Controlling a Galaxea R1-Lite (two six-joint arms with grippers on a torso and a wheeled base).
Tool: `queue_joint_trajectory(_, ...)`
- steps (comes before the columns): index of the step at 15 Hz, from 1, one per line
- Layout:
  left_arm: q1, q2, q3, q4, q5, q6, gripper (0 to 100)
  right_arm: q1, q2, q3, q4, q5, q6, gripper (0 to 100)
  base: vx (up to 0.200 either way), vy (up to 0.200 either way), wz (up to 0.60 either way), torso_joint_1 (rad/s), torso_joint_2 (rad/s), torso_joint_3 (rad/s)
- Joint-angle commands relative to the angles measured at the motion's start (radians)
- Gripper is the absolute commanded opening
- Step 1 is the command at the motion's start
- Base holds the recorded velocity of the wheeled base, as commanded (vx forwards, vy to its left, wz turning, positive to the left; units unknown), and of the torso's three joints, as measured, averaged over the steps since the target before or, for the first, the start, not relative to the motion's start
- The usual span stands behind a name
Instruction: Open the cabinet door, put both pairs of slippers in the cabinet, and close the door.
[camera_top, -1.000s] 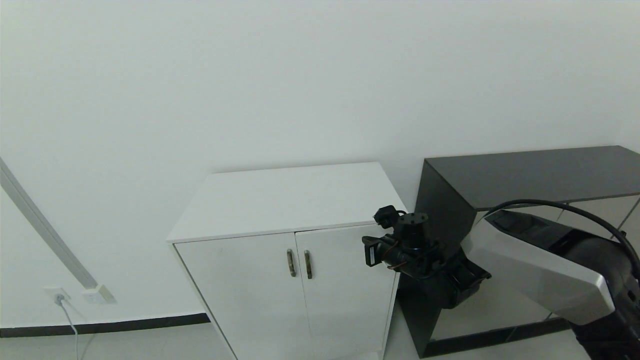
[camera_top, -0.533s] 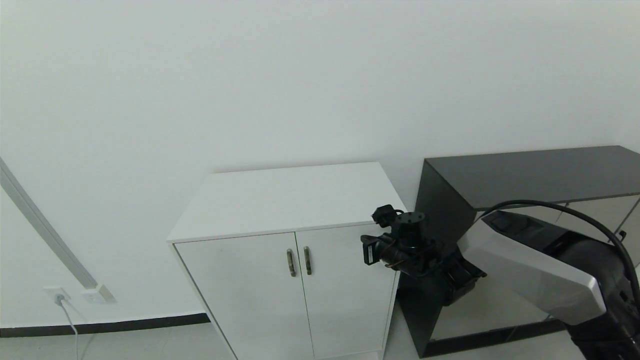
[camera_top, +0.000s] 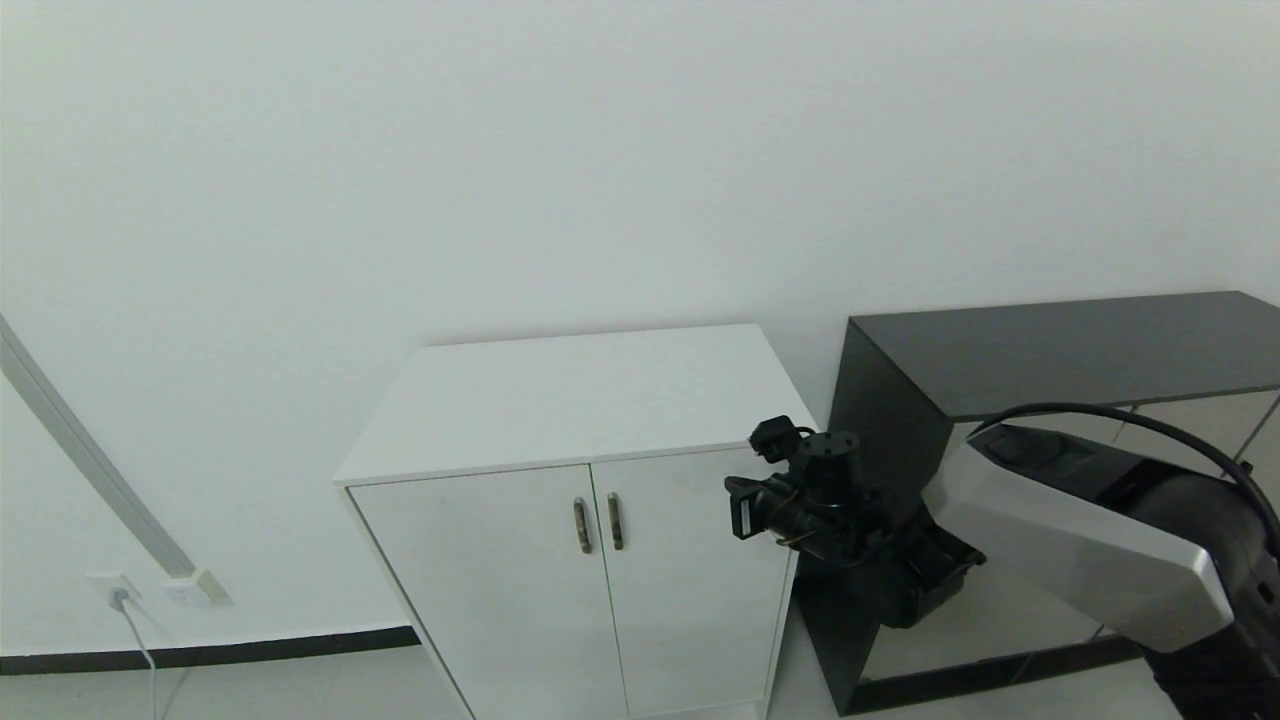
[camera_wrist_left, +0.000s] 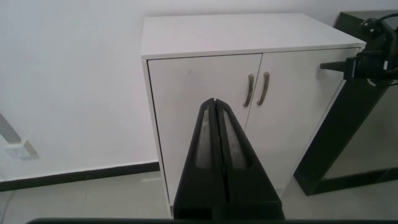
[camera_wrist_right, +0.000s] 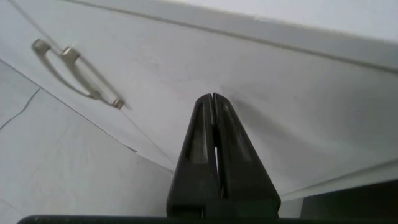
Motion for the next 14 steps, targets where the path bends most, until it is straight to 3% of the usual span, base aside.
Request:
queue_joint_trajectory(1,0.0,0.001,0.0,0.0,0.0,0.0,0,0.01,-0.09,0.112,-0.057,0.0,-0.001,0,0.0,0.0,0.0,0.0,0.0,0.0)
queue_joint_trajectory(7,0.0,0.001,0.0,0.0,0.0,-0.002,0,-0.005,-0.369,0.419,-0.146,-0.1,-0.001,0,0.0,0.0,0.0,0.0,0.0,0.0)
queue_joint_trajectory(14,-0.001,0.001,0.0,0.0,0.0,0.0,0,-0.126,-0.717,0.755,-0.196,-0.23,-0.048,0,0.0,0.0,0.0,0.0,0.0,0.0)
